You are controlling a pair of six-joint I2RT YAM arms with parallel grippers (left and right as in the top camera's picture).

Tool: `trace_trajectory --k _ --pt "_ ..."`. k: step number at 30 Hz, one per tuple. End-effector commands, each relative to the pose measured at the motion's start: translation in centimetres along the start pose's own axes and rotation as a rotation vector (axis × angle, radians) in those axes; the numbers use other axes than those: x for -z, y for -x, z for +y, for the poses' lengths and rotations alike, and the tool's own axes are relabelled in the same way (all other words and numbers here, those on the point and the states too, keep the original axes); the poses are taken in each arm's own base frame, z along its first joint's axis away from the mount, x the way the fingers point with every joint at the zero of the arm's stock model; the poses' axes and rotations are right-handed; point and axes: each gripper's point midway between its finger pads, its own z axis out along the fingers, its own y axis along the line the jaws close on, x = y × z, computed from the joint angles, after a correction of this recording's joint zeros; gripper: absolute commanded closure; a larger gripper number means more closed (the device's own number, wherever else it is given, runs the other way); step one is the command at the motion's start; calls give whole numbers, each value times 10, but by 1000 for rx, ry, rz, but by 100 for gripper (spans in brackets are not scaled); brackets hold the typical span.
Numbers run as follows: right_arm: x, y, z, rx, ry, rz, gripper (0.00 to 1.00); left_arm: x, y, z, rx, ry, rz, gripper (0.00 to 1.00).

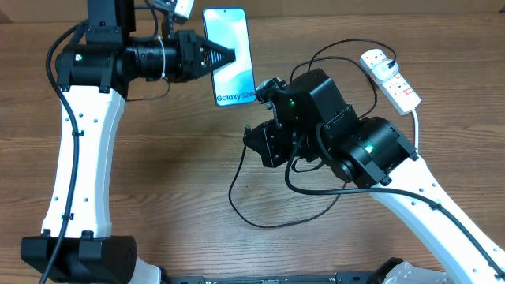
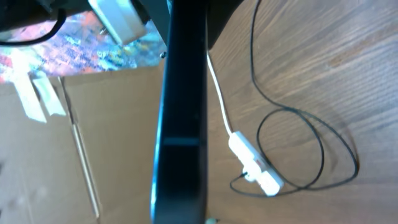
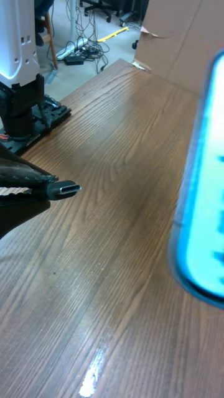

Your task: Plug charger to phone and switch on socket

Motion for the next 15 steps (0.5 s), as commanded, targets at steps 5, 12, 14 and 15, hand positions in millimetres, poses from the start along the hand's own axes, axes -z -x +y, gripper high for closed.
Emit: trace_trajectory --k 5,12,14,15 --pt "6 3 8 51 22 -18 96 3 -12 -8 -126 -16 31 96" --pt "2 3 -23 11 -140 -34 96 4 -5 14 -99 110 -2 96" --pt "-2 0 -47 -61 -257 -33 96 8 -2 35 -45 233 -28 96" --pt "-5 -4 -58 -93 -308 -26 96 11 -1 48 -13 309 -42 96"
